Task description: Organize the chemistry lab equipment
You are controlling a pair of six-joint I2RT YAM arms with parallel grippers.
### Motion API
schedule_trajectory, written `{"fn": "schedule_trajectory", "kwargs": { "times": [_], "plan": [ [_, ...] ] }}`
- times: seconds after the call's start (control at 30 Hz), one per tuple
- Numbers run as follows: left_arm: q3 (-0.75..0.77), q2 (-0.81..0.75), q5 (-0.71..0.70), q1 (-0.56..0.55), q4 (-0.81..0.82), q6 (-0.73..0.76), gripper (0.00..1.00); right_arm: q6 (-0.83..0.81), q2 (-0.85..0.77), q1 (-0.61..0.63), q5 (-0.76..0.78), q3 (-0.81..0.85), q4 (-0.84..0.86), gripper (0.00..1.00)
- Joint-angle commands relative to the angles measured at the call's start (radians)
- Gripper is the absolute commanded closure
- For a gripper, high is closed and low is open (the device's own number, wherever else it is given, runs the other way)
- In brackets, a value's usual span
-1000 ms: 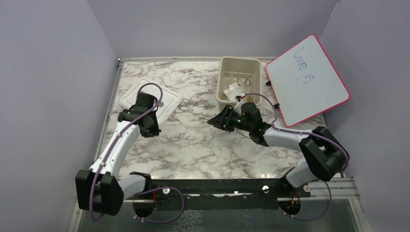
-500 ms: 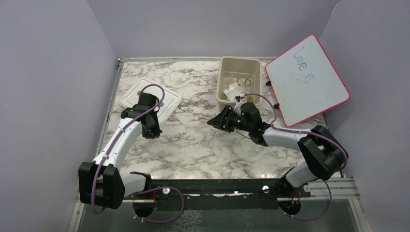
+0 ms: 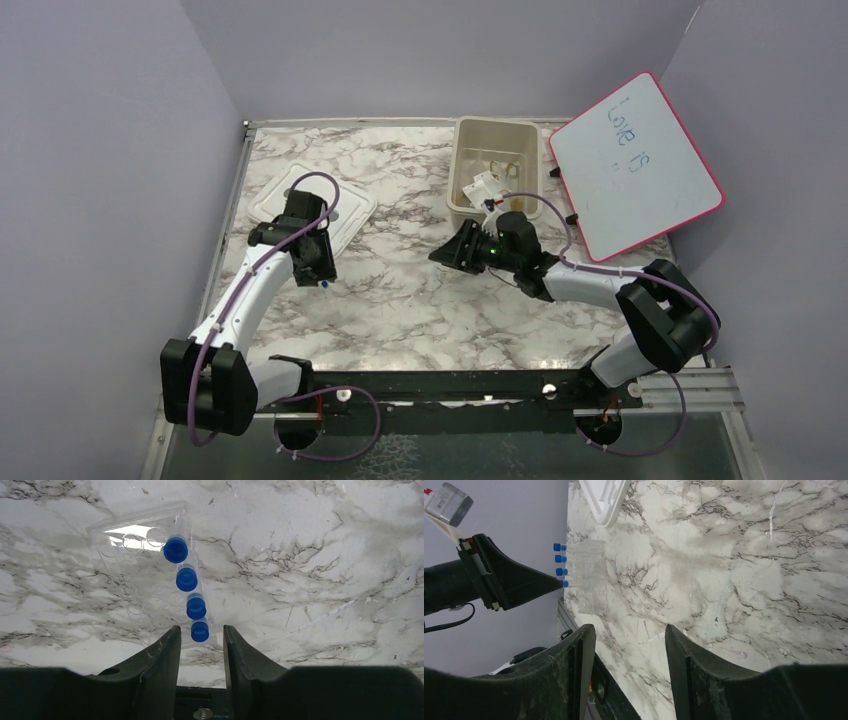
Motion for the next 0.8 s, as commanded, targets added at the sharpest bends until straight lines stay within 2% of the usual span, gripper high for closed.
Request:
{"fn": "schedule_trajectory", "kwargs": {
  "times": [0.0, 0.1, 0.2, 0.37, 0.6, 0.77],
  "plan": [
    [0.049, -0.040, 0.013, 0.003, -0.018, 0.010, 0.59, -0.075, 0.001, -0.005, -0.019, 0.050, -0.050, 0.43],
    [0.070, -0.056, 0.016, 0.004, -0.022, 0.012, 0.58, -0.121, 0.011, -0.003, -0.023, 0.085, -0.099, 0.43],
    [0.104, -0.080, 0.015, 0.004, -0.020, 0.021, 0.52, -0.193, 0.033, 0.010, -0.013, 0.145, -0.168, 0.43],
    [0.154, -0.151, 0.033, 0.004, 0.050, 0.028, 0.44, -0.326, 0.115, 0.081, 0.088, 0.343, -0.332, 0.43],
    [0.126, -0.269, 0.098, 0.004, 0.288, -0.027, 0.39, -0.456, 0.341, 0.153, 0.334, 0.668, -0.422, 0.43],
    [0.096, -0.320, 0.084, 0.004, 0.360, -0.049, 0.36, -0.541, 0.588, 0.157, 0.437, 0.950, -0.481, 0.42]
  ]
}}
